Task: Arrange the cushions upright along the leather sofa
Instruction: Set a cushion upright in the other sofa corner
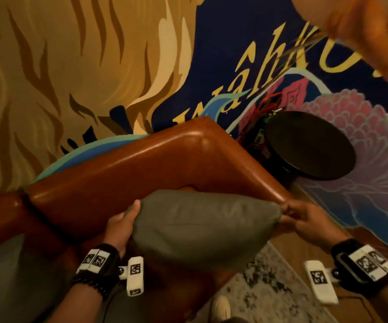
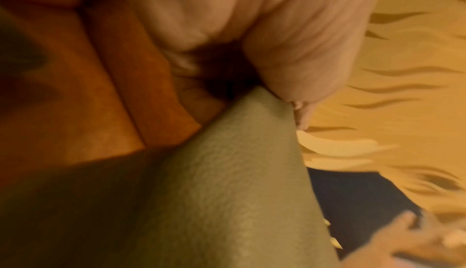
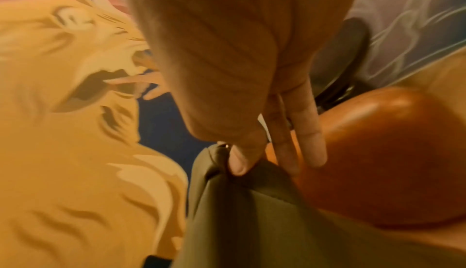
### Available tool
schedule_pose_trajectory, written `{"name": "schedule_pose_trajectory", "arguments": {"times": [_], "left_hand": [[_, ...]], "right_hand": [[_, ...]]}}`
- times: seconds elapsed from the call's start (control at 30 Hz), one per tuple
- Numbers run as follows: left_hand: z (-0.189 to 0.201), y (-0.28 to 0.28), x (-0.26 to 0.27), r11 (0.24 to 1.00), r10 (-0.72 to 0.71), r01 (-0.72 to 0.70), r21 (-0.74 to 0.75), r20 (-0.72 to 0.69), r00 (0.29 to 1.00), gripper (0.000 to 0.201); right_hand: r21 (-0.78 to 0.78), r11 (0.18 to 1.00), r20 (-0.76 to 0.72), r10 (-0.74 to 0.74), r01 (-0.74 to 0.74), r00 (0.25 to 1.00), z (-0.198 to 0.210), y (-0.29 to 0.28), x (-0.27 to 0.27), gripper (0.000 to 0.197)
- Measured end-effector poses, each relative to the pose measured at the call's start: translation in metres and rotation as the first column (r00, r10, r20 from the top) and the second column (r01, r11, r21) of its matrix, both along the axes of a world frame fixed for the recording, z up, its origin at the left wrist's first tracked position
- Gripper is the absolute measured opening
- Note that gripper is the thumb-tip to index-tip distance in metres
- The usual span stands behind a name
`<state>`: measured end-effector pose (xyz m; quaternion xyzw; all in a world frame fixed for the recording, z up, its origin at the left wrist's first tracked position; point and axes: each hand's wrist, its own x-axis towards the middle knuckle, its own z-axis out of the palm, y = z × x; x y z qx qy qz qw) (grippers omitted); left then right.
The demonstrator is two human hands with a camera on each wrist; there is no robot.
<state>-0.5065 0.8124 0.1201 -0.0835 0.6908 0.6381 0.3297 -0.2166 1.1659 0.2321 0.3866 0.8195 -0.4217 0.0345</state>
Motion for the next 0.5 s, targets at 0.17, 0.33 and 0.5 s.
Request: {"name": "schedule_pose_trajectory", "arguments": {"times": [0.17, 0.33, 0.5], "left_hand": [[0.046, 0.060, -0.005, 0.991, -0.133, 0.127, -0.044, -0.181, 0.974, 0.040], [0.051, 0.123, 0.006, 0.953, -0.297, 0.259, -0.158, -0.313, 0.902, 0.052], [0.032, 0.184, 0.037, 0.709, -0.680, 0.406, -0.576, -0.409, 0.609, 0.073]], "right_hand": [[-0.099, 0.983, 0.098, -0.143, 0.152, 0.985, -0.082, 0.026, 0.019, 0.009], [-0.015, 0.992, 0.298, 0.122, -0.124, 0.947, -0.127, 0.057, 0.012, 0.059], [-0.078, 0.942, 0.188, 0.334, -0.325, 0.923, -0.114, 0.072, -0.024, 0.127]]}}
